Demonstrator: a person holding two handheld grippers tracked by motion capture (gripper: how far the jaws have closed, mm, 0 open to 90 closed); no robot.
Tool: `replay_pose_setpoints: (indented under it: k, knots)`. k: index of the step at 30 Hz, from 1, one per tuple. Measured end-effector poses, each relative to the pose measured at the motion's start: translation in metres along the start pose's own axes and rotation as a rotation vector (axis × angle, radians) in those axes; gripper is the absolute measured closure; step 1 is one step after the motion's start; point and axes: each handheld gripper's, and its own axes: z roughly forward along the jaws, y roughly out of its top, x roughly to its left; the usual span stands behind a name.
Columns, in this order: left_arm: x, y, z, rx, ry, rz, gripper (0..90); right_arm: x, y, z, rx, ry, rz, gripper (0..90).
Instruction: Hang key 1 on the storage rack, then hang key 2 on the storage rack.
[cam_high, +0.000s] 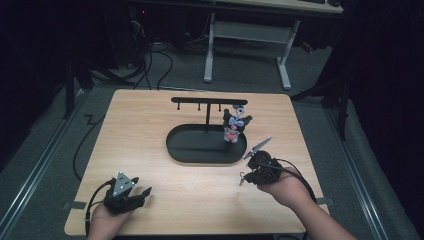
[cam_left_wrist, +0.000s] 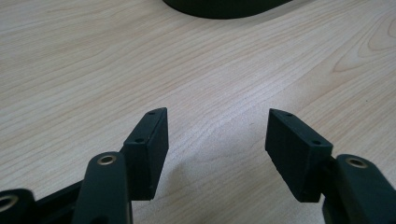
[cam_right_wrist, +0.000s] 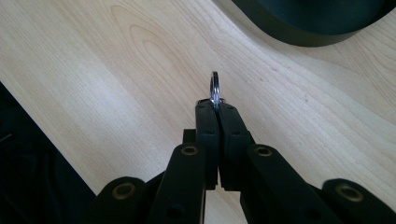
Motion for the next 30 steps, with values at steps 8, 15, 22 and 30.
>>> replay_pose_setpoints:
  k: [8, 15, 22, 30]
  knots:
    - [0.0, -0.001, 0.002, 0.005, -0.002, 0.001, 40.1, -0.008, 0.003, -0.001, 0.006, -0.004, 0.012, 89.5]
    - [-0.002, 0.0, 0.002, -0.002, -0.002, 0.006, 40.1, -0.016, 0.019, -0.007, 0.0, 0.001, 0.027, 89.5]
    - [-0.001, -0.002, -0.002, 0.0, 0.005, 0.014, 40.1, -0.02, 0.041, -0.014, -0.001, 0.002, 0.026, 89.5]
    - [0.001, -0.005, -0.006, -0.005, 0.013, 0.007, 40.1, -0.023, 0.075, -0.026, -0.005, -0.007, 0.009, 89.5]
